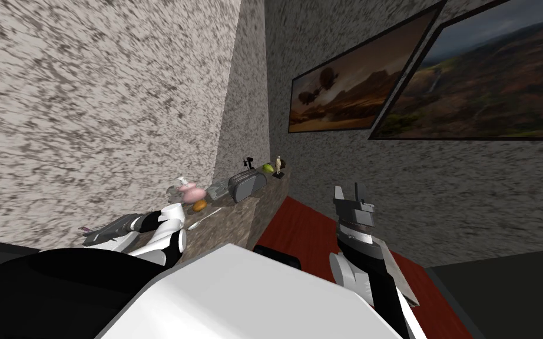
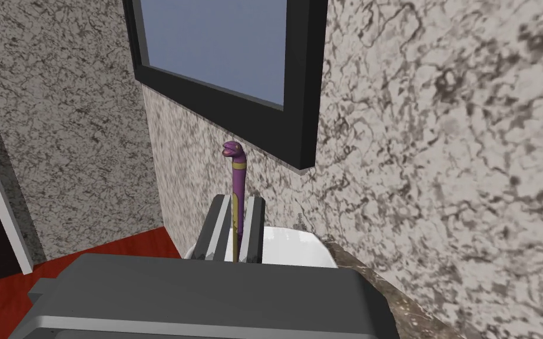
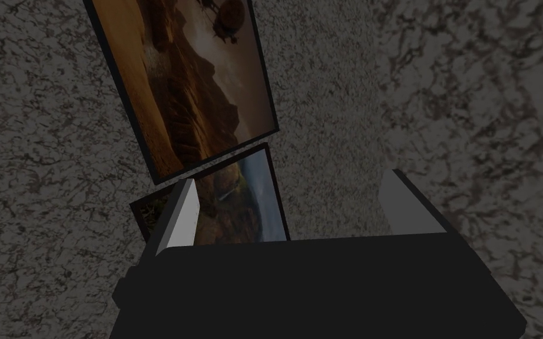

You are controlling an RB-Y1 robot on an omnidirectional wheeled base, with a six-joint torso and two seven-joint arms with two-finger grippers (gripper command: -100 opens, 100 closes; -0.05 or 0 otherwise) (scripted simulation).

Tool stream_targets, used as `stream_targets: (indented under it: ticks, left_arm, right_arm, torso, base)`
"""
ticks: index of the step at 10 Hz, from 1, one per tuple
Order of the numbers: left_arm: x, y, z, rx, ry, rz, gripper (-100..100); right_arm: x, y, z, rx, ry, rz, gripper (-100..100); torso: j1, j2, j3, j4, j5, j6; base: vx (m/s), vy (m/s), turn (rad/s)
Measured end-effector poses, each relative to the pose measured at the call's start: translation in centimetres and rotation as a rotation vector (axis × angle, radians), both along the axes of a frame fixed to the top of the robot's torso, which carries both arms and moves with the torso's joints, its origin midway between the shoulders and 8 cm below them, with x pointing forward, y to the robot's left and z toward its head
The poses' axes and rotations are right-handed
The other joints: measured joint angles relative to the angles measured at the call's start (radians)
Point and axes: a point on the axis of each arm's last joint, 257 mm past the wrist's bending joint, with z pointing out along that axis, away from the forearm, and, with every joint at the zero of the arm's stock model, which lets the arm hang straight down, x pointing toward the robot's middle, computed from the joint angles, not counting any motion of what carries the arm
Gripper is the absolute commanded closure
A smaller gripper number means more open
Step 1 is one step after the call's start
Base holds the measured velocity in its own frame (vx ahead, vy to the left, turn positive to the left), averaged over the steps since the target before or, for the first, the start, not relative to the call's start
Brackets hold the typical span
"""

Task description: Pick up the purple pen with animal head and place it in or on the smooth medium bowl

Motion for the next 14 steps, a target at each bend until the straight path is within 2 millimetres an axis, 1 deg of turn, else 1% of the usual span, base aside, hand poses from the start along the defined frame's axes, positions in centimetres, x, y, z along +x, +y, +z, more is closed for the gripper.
stream_targets:
  ticks: [2, 3, 4, 8, 9, 10, 12, 14]
  left_arm:
    - [-0.7, 0.3, -0.3, -0.025, -0.011, 0.019, 100]
    - [-0.9, 0.5, -0.4, -0.034, -0.012, 0.023, 100]
    - [-0.9, 0.5, -0.5, -0.034, -0.013, 0.024, -100]
    - [-0.9, 0.5, -0.5, -0.034, -0.012, 0.024, -100]
    - [-0.9, 0.5, -0.5, -0.034, -0.012, 0.024, 0]
    - [-0.9, 0.5, -0.5, -0.034, -0.012, 0.024, -100]
    - [-0.5, 1.0, 1.2, -0.028, -0.015, 0.032, -100]
    - [-0.4, 1.8, 3.4, -0.021, -0.018, 0.045, -100]
  right_arm:
    - [0.0, 0.0, 0.0, 0.000, 0.000, 0.000, 0]
    - [0.0, 0.0, 0.0, 0.000, 0.000, 0.000, 0]
    - [0.0, 0.0, 0.0, 0.000, 0.000, 0.000, 0]
    - [0.0, 0.0, 0.0, 0.000, 0.000, 0.000, 0]
    - [0.0, 0.0, 0.0, 0.000, 0.000, 0.000, 0]
    - [0.0, 0.0, 0.0, 0.000, 0.000, 0.000, 0]
    - [0.0, 0.0, 0.0, 0.000, 0.000, 0.000, 0]
    - [0.0, 0.0, 0.0, 0.000, 0.000, 0.000, 0]
  torso:
    - [0.000, -0.001, 0.000, 0.000, 0.001, 0.001]
    - [-0.002, -0.002, -0.001, -0.001, 0.001, -0.001]
    - [-0.006, -0.005, -0.003, -0.001, 0.000, 0.000]
    - [-0.010, -0.011, -0.006, -0.003, -0.001, 0.000]
    - [-0.010, -0.011, -0.006, -0.003, -0.001, 0.000]
    - [-0.010, -0.011, -0.006, -0.003, -0.001, 0.000]
    - [-0.013, -0.008, -0.005, -0.002, -0.002, 0.000]
    - [-0.014, -0.005, -0.003, -0.001, -0.002, 0.000]
  base:
    - [-0.129, 0.118, -0.122]
    - [-0.050, 0.029, -0.004]
    - [-0.011, 0.009, 0.002]
    - [-0.001, 0.001, 0.000]
    - [0.000, 0.000, 0.000]
    - [-0.034, -0.024, -0.067]
    - [-0.074, -0.052, -0.066]
    - [-0.089, -0.050, -0.080]
